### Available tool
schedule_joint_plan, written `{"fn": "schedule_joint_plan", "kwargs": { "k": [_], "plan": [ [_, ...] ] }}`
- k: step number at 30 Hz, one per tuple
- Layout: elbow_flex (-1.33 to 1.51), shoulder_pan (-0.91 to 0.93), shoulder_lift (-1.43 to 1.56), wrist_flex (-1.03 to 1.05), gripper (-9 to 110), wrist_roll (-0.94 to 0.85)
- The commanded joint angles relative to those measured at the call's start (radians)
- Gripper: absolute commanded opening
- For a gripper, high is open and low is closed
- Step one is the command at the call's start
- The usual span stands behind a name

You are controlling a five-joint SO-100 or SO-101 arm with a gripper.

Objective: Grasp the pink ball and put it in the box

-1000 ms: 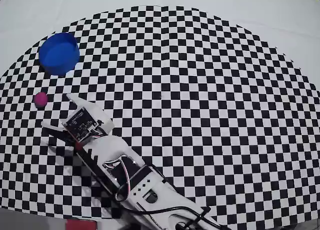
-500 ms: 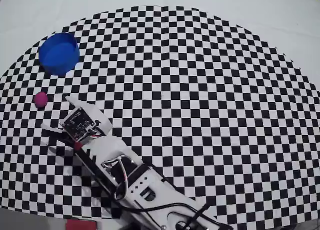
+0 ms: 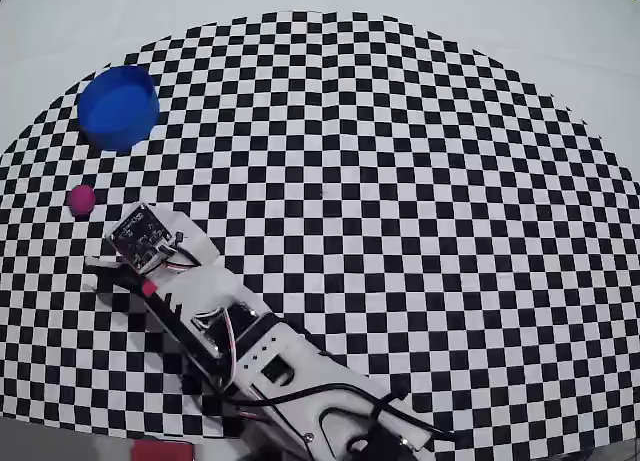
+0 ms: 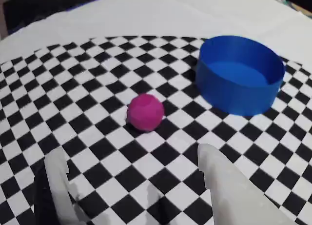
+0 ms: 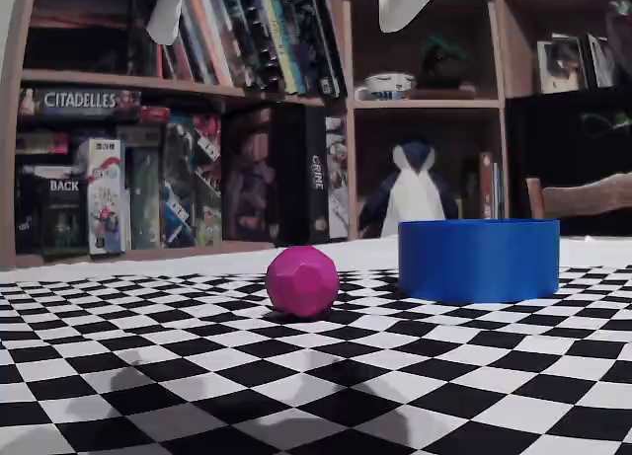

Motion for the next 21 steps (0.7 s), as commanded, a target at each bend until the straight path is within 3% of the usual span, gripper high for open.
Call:
{"fn": "schedule_joint_plan", "kwargs": {
  "k": [1, 21],
  "plan": [
    [-0.078, -0.006, -0.061, -0.023, 32, -0.006],
    [-0.296, 0.012, -0.453, -0.109, 32, 0.003]
  ]
}}
